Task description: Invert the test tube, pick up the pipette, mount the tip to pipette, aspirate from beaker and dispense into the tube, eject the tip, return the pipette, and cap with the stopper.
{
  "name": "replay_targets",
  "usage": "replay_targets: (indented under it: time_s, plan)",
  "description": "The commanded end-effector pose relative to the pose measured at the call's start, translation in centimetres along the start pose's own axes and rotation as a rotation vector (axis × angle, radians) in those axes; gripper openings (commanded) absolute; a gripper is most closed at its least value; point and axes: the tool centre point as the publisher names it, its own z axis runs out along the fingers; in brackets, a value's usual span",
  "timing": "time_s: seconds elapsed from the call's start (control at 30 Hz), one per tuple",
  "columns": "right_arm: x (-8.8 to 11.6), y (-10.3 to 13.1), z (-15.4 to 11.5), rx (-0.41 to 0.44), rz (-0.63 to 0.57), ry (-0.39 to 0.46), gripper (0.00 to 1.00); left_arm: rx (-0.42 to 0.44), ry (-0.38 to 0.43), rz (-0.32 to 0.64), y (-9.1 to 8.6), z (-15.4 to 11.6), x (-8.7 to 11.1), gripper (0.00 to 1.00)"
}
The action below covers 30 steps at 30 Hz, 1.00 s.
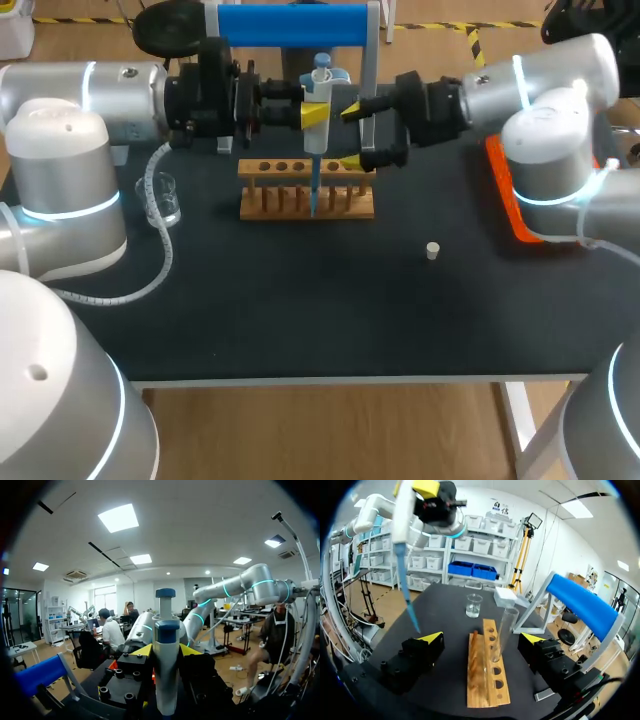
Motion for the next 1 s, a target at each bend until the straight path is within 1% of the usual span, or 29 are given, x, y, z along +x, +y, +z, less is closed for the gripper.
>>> replay_targets:
  time_s: [0.03,0.23,0.3,0.37,0.4,0.43,0.47,0.73,1.0]
  plan:
    - [2.4,1.2,-5.3,-0.056,-0.016,-0.033,1.0,-0.008,-0.022,-0.004,-0.1,0.3,0.4,0.0]
    - [4.0,2.0,-6.6,-0.115,-0.011,-0.039,1.0,-0.015,-0.087,-0.019,-0.3,0.5,0.8,0.0]
    - [4.3,2.2,-6.9,-0.135,-0.007,-0.042,1.0,-0.011,-0.113,-0.013,-0.4,0.5,1.0,0.0]
    - [4.6,2.4,-7.3,-0.163,0.002,-0.04,1.0,-0.015,-0.141,-0.028,-0.5,0.6,1.1,0.0]
    - [4.7,2.5,-7.4,-0.174,0.004,-0.038,1.0,-0.01,-0.143,-0.026,-0.5,0.7,1.2,0.0]
    - [4.8,2.6,-7.5,-0.184,0.004,-0.037,1.0,-0.022,-0.167,-0.026,-0.5,0.8,1.3,0.0]
    - [4.9,2.7,-7.6,-0.189,0.002,-0.037,1.0,-0.014,-0.177,-0.024,-0.5,0.8,1.4,0.0]
    - [5.2,3.9,-8.0,-0.267,0.015,-0.023,1.0,-0.002,-0.194,-0.008,-0.6,1.0,1.6,0.0]
    - [5.7,5.8,-8.2,-0.34,0.088,-0.02,1.0,-0.005,-0.193,-0.014,-0.6,1.1,1.6,0.0]
